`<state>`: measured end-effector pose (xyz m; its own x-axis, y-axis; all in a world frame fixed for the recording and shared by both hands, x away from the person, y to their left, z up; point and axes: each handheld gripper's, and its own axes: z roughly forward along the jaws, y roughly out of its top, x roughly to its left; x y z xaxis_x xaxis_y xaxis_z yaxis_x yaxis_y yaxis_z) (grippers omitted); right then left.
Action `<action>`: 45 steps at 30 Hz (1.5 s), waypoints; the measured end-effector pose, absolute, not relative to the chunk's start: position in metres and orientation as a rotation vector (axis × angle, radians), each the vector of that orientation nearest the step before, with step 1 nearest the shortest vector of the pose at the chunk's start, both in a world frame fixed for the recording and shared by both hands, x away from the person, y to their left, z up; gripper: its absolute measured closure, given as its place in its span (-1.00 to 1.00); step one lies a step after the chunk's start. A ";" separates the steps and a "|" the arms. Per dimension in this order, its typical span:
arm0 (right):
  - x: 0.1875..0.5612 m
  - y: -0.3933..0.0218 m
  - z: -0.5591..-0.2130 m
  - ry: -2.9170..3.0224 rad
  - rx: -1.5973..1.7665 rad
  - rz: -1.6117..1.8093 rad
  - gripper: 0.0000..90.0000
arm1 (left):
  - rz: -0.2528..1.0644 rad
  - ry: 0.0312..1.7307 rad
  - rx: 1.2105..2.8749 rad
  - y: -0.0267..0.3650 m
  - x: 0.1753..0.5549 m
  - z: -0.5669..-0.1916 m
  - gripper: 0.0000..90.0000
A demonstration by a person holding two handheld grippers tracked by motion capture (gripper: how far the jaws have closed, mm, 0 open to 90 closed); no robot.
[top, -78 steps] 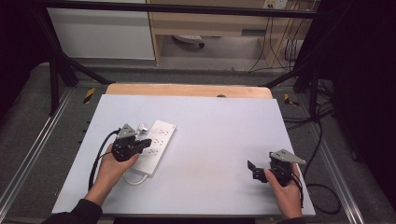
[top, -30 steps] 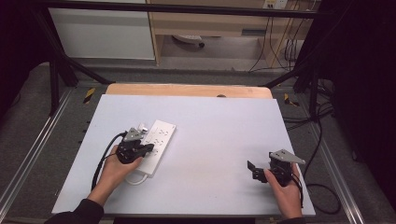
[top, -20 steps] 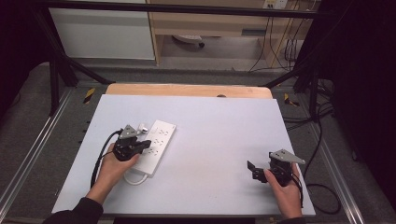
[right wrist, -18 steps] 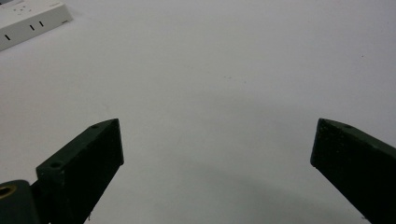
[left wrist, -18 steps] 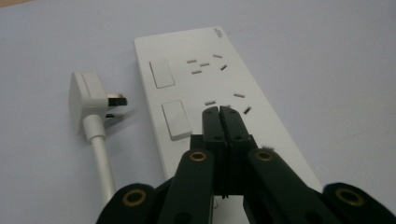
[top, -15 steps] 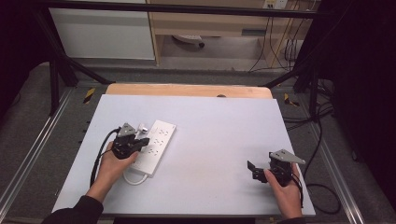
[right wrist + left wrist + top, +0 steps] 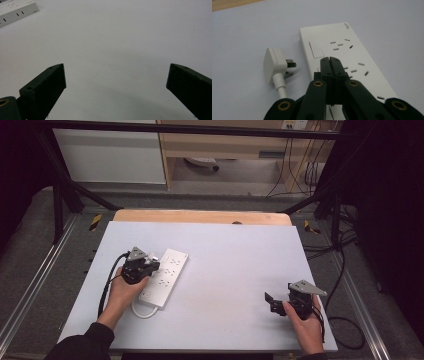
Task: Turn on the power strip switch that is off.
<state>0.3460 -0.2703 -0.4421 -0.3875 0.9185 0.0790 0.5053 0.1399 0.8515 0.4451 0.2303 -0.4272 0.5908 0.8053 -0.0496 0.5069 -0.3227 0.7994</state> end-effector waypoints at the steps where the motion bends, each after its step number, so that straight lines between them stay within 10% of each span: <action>1: 0.346 -0.270 -0.442 1.956 1.360 1.167 -0.93 | 0.458 1.043 1.999 0.230 0.446 -0.428 1.00; 45: 0.346 -0.270 -0.442 1.964 1.358 1.164 -0.93 | 0.444 1.039 2.022 0.228 0.446 -0.434 1.00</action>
<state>0.3458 -0.2700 -0.4423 -0.3920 0.9167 0.0774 0.5079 0.1455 0.8490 0.4460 0.2284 -0.4342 0.6007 0.7980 -0.0484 0.5161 -0.3408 0.7858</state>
